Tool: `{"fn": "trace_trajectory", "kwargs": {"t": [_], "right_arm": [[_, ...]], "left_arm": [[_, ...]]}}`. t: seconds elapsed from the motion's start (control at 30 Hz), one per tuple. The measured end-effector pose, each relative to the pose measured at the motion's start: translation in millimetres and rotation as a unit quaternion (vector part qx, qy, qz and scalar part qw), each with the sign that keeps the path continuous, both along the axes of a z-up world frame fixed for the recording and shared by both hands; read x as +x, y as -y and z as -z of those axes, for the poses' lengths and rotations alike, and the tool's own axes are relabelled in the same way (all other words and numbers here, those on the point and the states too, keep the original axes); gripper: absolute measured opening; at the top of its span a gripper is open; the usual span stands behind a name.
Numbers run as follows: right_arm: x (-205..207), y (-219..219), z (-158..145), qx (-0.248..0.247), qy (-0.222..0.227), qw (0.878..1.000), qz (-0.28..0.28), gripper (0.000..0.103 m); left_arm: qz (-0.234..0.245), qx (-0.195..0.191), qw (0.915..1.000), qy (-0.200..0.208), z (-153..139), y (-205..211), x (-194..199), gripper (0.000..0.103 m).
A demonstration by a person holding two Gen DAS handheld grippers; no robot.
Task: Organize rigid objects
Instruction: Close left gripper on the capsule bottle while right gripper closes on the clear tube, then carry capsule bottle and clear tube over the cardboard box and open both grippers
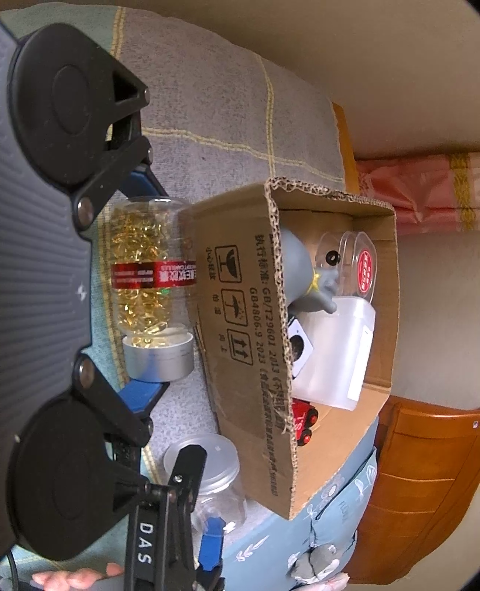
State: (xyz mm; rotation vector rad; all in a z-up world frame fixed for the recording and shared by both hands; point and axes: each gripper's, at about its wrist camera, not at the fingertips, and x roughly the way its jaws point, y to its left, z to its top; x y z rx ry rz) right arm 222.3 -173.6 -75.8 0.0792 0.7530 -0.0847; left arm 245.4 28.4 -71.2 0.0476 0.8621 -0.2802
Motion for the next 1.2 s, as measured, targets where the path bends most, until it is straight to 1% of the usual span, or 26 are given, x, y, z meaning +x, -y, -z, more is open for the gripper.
{"fn": "trace_trajectory", "kwargs": {"t": [0.33, 0.37, 0.4, 0.43, 0.5, 0.67, 0.83, 0.93, 1.03, 1.2], "right_arm": [[4.0, -1.1, 0.3, -0.01, -0.008, 1.0, 0.007, 0.103], [4.7, -0.7, 0.3, -0.008, -0.01, 1.0, 0.006, 0.102], [5.1, -0.5, 0.3, -0.008, -0.011, 1.0, 0.005, 0.099], [5.6, -0.6, 0.4, -0.009, -0.014, 1.0, 0.003, 0.093], [7.1, -1.4, 1.5, -0.009, -0.022, 1.0, -0.001, 0.093], [3.4, 0.7, 0.6, -0.01, -0.027, 1.0, -0.012, 0.093], [-4.4, 3.7, -4.5, -0.012, -0.035, 0.998, -0.041, 0.093], [-9.8, 3.9, -9.8, -0.013, -0.047, 0.996, -0.074, 0.093], [-15.0, 6.5, -18.9, -0.005, -0.053, 0.994, -0.095, 0.093], [-19.0, 16.1, -49.1, 0.012, -0.043, 0.992, -0.117, 0.093]], "left_arm": [[-0.009, 0.011, 0.9999, 0.0, -0.6, 5.3, 3.7, 0.094], [-0.01, 0.011, 0.9999, 0.0, -0.4, 5.5, 3.9, 0.094], [-0.01, 0.011, 0.9999, 0.0, 0.1, 5.5, 4.5, 0.093], [-0.009, 0.011, 0.9999, 0.0, 0.4, 5.5, 4.7, 0.093], [-0.007, 0.012, 0.9999, -0.001, 0.0, 5.3, 5.0, 0.093], [0.006, 0.019, 0.9998, -0.002, -0.6, 6.2, 3.4, 0.093], [0.028, 0.019, 0.9994, -0.012, -3.8, 3.5, -0.2, 0.093], [0.044, 0.01, 0.9986, -0.026, -6.3, -1.6, -2.7, 0.093], [0.057, 0.011, 0.9978, -0.032, -10.7, -6.4, -5.7, 0.092], [0.078, 0.01, 0.9962, -0.036, -26.5, -17.1, -10.7, 0.092]]}}
